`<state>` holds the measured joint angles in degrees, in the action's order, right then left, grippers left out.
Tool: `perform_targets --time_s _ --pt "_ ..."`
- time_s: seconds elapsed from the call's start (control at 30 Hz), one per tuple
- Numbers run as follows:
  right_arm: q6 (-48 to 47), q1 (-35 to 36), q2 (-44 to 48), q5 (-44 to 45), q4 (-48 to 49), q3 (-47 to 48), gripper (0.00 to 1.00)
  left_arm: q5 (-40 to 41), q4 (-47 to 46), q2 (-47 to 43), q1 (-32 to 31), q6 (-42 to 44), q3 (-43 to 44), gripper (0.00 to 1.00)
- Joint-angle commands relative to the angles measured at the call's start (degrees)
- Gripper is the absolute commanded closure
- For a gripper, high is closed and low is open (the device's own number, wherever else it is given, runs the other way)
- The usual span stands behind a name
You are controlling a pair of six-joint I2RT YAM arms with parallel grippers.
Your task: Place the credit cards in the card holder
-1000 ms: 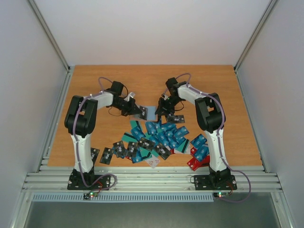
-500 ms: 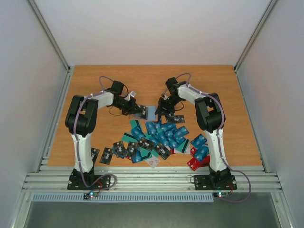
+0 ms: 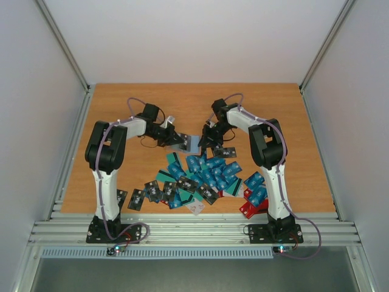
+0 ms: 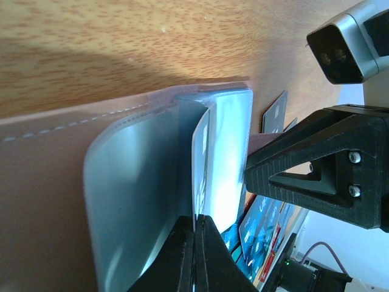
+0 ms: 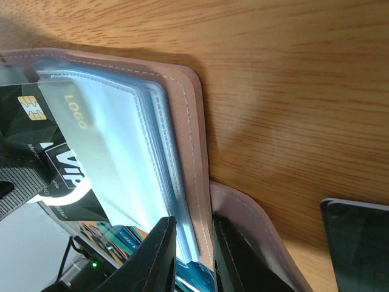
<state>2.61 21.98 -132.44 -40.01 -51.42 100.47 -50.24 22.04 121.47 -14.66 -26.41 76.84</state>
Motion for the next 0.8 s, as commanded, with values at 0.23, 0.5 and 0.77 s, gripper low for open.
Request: perform_targets --time_s 0.23,0.5,0.77 --pt "-1.0 0.6 -4.5 0.9 -1.7 4.2 0.81 -1.5 -1.3 4.3 -1.7 0.7 2.3 1.00" --pt "-1.0 0.6 -5.1 1.1 -2.5 5.8 0.81 -2.2 3.9 6.1 -2.4 4.7 5.7 1.00" --pt "-0.8 0.6 -5.9 1.2 -2.8 7.1 0.81 -2.6 6.0 7.4 -3.6 5.5 7.1 1.00"
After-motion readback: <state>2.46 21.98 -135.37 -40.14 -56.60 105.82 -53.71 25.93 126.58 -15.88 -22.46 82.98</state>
